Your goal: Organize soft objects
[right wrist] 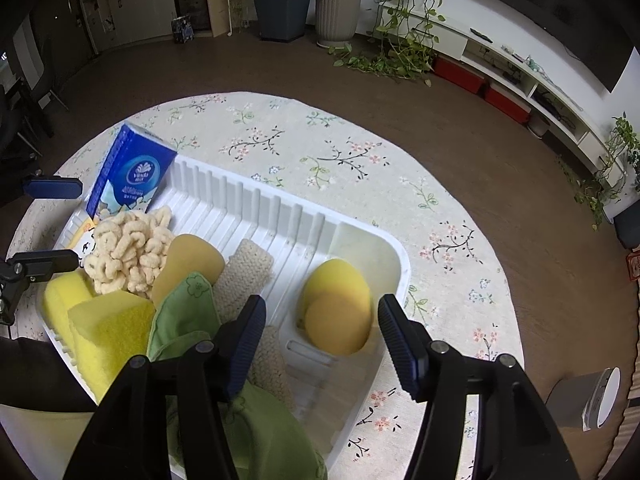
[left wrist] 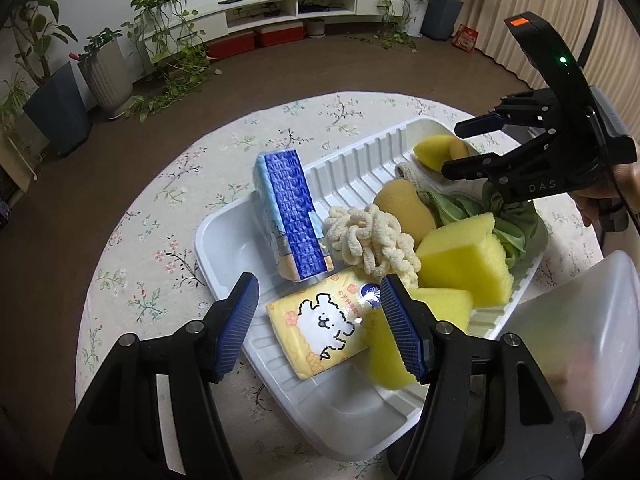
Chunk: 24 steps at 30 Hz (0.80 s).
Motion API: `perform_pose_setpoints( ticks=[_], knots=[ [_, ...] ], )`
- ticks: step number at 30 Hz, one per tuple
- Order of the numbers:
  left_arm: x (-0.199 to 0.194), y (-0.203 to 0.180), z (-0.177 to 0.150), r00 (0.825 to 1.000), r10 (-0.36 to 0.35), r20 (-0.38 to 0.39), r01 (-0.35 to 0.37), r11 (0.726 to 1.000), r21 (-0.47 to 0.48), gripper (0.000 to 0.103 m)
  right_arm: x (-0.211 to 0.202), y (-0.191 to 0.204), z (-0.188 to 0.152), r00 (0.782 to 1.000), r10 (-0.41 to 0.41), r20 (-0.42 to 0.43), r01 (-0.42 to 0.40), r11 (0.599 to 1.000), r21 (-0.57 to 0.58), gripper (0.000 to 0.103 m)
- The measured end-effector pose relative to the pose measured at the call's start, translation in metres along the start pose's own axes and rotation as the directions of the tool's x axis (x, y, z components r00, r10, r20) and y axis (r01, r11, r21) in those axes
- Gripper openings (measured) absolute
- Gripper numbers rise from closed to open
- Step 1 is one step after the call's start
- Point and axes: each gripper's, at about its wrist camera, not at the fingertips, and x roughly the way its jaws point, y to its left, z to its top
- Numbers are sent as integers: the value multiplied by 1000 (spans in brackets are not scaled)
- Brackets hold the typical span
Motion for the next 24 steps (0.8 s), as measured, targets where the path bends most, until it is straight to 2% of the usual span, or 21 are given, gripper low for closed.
perform_pose_setpoints(
  ticks=[3,6,8,13,19,21,24],
  knots=[
    [-5,3,-1,1000,12,9,-12,1000,-14,66,-5,0,1,1000,0,7,0,1000,4,68],
    [-13,4,-3,999,25,27,-24,999,-33,83,-13,0,1,1000,-3,19,3,1000,12,74],
    [-22,6,-4,998,37,44,-35,998,-52,100,-21,-1,1,1000,-5,31,5,1000,16,81],
    [-54,6,-8,989,88,119,-74,991,-114,103,-52,-10,-1,996,-29,79,25,998,51,103],
    [-100,-7,-26,956,222,190,-184,963,-198,103,-97,-22,-17,990,-65,128,51,992,113,103],
    [-120,-12,-34,939,266,220,-213,948,-236,103,-113,-23,-25,986,-70,150,50,990,134,103],
    [-151,-24,-52,912,301,278,-218,931,-293,103,-142,-22,-44,977,-66,201,32,985,168,103]
  ],
)
